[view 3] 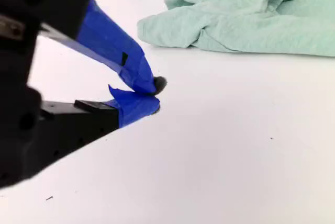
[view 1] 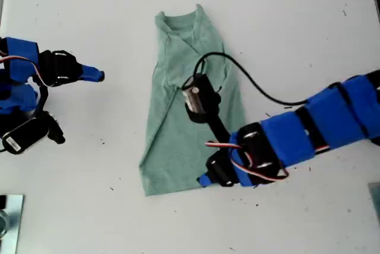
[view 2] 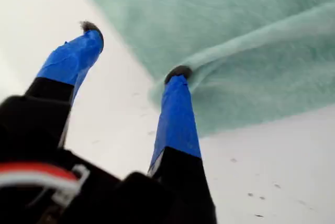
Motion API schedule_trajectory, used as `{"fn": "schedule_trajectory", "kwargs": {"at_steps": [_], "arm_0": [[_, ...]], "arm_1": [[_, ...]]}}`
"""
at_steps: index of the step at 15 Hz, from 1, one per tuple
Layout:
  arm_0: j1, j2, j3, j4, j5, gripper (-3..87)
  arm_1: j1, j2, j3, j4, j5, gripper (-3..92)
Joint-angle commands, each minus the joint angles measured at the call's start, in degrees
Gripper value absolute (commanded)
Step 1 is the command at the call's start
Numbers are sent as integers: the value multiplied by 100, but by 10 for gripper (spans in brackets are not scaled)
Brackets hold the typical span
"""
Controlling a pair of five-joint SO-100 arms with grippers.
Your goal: Fold t shirt
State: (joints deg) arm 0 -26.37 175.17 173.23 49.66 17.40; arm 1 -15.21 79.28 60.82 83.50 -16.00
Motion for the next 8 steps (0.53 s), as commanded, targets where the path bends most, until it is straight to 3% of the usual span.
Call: {"fn": "schedule_trajectory", "kwargs": {"at_steps": [1, 4, 5, 7, 8], "arm_0": [[53, 35, -88, 9, 9, -2], [35, 35, -62, -9, 26, -2], [62, 35, -62, -9, 9, -2], [70, 26, -44, -26, 18, -2], [79, 18, -44, -26, 0, -2]], "arm_1": [[9, 2057, -202, 264, -316, 263], [976, 4140, 3050, 369, -387, 260], [1547, 5115, 5010, -211, -545, 238], [2663, 7128, 8596, -1608, -879, 28], [3173, 7857, 9615, -1661, -958, 23]]}}
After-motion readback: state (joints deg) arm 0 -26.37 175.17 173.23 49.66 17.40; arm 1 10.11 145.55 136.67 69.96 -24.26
